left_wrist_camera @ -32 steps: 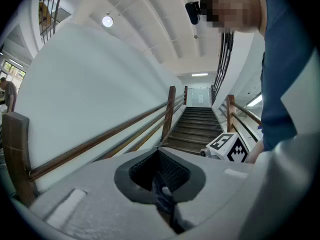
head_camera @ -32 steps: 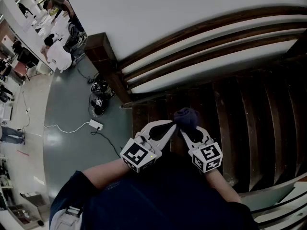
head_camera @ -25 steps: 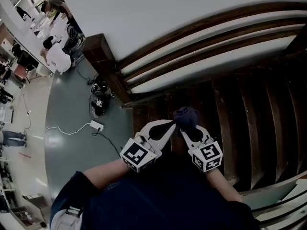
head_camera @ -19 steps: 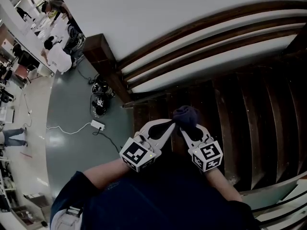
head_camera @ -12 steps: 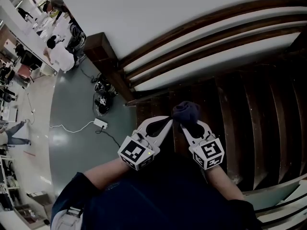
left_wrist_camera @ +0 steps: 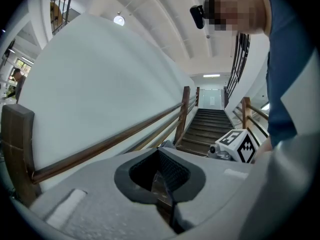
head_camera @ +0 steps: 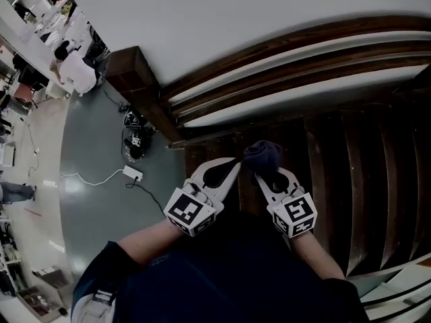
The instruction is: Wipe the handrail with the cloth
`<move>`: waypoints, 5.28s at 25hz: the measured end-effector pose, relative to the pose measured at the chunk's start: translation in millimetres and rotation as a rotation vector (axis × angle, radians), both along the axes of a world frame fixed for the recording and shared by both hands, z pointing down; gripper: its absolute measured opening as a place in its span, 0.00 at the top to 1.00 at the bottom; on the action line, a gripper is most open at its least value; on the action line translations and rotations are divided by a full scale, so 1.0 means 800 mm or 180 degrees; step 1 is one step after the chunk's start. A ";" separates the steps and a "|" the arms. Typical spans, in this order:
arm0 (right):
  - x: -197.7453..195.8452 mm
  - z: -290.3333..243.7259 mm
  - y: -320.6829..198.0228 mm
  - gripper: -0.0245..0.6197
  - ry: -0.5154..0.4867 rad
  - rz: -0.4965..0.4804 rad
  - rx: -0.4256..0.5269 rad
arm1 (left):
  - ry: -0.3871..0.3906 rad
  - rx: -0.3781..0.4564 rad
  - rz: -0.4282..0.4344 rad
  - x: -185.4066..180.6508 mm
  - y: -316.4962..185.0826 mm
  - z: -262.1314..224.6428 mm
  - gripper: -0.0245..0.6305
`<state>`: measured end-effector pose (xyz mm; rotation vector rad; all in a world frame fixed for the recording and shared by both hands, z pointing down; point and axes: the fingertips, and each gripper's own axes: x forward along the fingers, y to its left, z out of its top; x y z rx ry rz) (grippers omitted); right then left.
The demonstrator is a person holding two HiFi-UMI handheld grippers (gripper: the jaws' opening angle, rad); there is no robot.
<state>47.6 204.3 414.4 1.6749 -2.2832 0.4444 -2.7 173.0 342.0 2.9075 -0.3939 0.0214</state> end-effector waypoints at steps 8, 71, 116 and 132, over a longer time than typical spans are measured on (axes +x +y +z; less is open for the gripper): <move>0.037 0.003 -0.145 0.83 -0.0001 0.0104 -0.0093 | -0.0069 -0.0091 0.0069 0.025 -0.148 0.003 0.96; 0.624 0.125 -0.417 0.83 0.1795 0.0972 -0.1052 | -0.0223 -0.0253 -0.0121 0.264 -0.296 0.065 0.96; 0.227 0.392 -0.572 0.82 0.1823 -0.0451 -0.1580 | -0.0255 -0.0627 -0.1019 0.093 -0.414 0.249 0.96; 0.088 0.487 -0.616 0.82 0.1911 -0.0879 -0.1786 | -0.0245 -0.0718 -0.1383 -0.002 -0.424 0.287 0.96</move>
